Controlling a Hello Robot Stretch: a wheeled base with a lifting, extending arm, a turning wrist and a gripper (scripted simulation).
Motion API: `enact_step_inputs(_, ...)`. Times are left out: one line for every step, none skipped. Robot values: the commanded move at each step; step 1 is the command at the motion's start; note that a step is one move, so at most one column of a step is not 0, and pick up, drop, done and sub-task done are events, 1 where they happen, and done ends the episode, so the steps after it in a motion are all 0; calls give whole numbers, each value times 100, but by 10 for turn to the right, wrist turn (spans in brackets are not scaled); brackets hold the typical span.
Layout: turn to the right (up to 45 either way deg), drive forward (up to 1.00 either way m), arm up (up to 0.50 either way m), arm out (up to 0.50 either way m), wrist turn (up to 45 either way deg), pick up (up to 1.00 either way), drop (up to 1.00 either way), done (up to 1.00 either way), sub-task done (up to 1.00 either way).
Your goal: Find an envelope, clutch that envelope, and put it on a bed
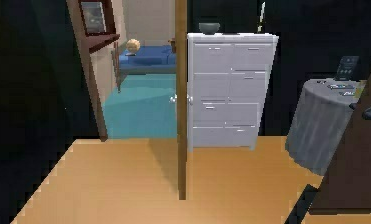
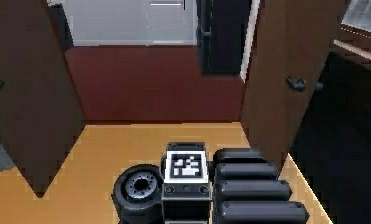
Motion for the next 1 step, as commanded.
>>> enact_step_inputs(0, 5, 0, 0, 0, 0, 0, 0, 0)
